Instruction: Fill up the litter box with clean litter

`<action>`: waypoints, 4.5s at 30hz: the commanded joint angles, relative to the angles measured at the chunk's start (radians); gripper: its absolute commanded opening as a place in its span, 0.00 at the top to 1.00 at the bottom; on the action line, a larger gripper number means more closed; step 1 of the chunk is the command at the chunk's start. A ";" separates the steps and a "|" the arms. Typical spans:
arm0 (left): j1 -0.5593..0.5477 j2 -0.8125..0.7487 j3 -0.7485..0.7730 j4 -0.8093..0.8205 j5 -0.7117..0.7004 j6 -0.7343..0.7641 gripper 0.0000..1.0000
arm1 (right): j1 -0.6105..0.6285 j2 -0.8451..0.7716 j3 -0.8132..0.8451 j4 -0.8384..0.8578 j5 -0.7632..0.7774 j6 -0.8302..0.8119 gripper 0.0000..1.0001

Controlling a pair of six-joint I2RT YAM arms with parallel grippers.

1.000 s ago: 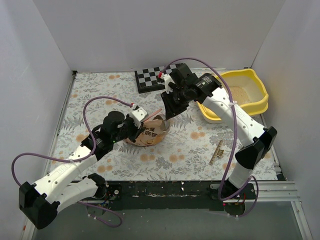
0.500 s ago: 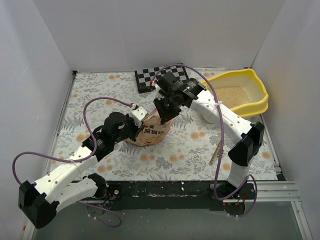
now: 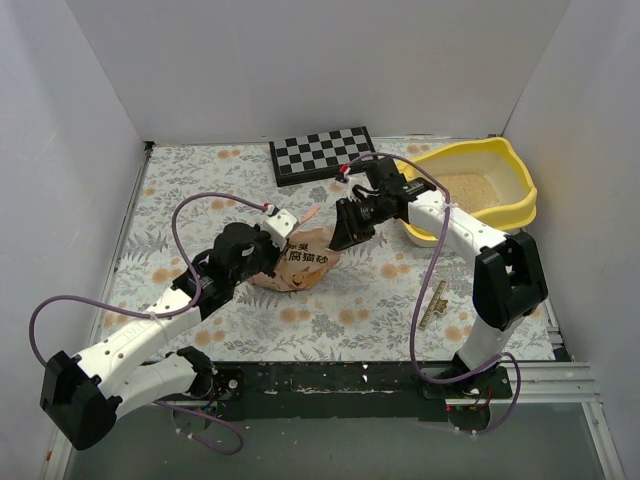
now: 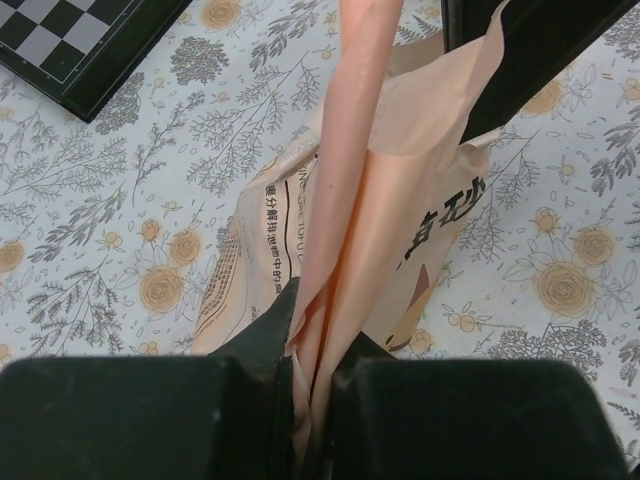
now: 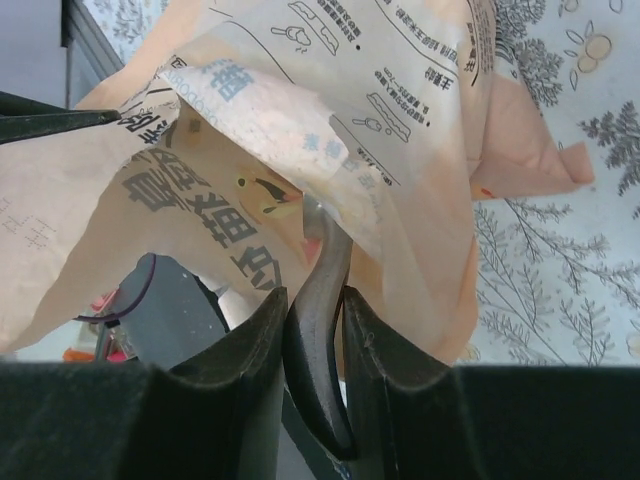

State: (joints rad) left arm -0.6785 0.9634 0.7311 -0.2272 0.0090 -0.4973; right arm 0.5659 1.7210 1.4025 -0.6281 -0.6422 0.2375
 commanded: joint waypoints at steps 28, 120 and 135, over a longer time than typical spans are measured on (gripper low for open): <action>0.155 -0.112 -0.147 0.146 0.249 -0.044 1.00 | 0.040 0.069 -0.529 1.592 -0.339 0.905 0.99; 0.154 -0.256 -0.322 0.384 0.164 -0.101 1.00 | -0.377 -0.922 -1.025 1.130 -0.174 0.953 0.99; 0.145 -0.261 -0.328 0.387 0.158 -0.103 1.00 | -0.379 -0.979 -0.984 1.131 0.085 1.010 0.99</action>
State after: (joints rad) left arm -0.5213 0.7250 0.4007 0.1135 0.1650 -0.5915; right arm 0.1905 0.7742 0.3569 0.4416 -0.6678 1.2236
